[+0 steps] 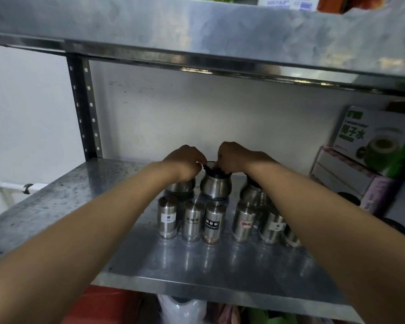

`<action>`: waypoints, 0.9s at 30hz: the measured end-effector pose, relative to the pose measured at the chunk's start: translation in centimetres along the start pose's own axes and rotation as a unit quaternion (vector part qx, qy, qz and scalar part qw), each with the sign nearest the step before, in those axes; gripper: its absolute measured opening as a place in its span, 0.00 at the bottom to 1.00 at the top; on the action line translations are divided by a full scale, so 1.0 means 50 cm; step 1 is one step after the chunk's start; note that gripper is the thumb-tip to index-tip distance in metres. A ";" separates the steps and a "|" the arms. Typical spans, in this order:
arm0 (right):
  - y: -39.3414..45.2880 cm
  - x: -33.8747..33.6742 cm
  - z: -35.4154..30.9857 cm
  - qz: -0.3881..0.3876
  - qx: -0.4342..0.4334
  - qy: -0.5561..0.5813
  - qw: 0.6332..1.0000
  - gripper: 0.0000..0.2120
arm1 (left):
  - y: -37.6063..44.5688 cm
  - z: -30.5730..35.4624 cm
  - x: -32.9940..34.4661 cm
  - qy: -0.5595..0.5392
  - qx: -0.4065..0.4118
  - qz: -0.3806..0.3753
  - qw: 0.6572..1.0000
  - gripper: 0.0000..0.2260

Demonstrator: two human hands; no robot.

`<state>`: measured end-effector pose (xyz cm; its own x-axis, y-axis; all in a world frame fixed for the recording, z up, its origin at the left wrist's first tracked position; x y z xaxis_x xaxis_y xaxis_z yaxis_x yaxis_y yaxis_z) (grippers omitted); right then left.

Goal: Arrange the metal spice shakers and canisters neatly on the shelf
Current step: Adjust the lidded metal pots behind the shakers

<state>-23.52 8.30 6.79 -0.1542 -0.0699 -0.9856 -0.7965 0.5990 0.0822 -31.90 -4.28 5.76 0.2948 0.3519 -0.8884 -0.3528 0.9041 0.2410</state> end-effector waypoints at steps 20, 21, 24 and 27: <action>0.004 0.005 0.001 0.019 -0.009 0.000 1.000 0.21 | 0.001 -0.017 0.025 0.046 -0.034 -0.009 0.998 0.20; 0.004 0.006 -0.001 0.021 -0.011 -0.010 1.000 0.21 | 0.001 -0.016 0.024 0.046 -0.035 -0.011 0.998 0.20; 0.002 0.010 -0.004 0.033 -0.014 -0.035 0.999 0.18 | 0.003 -0.011 0.022 0.045 -0.043 -0.014 0.998 0.21; -0.002 0.010 -0.004 0.031 -0.017 -0.028 0.999 0.19 | 0.002 -0.005 0.021 0.049 -0.045 -0.010 0.998 0.21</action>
<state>-23.63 8.04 6.33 -0.1709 0.0116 -0.9852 -0.8057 0.5740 0.1465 -31.85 -3.87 4.73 0.2152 0.3052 -0.9277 -0.4283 0.8832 0.1912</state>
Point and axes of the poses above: each hand's wrist, its own y-axis towards the middle knuckle, its own x-axis out of the palm, z = x × y, the point moved 4 cm from there along y, towards the middle knuckle
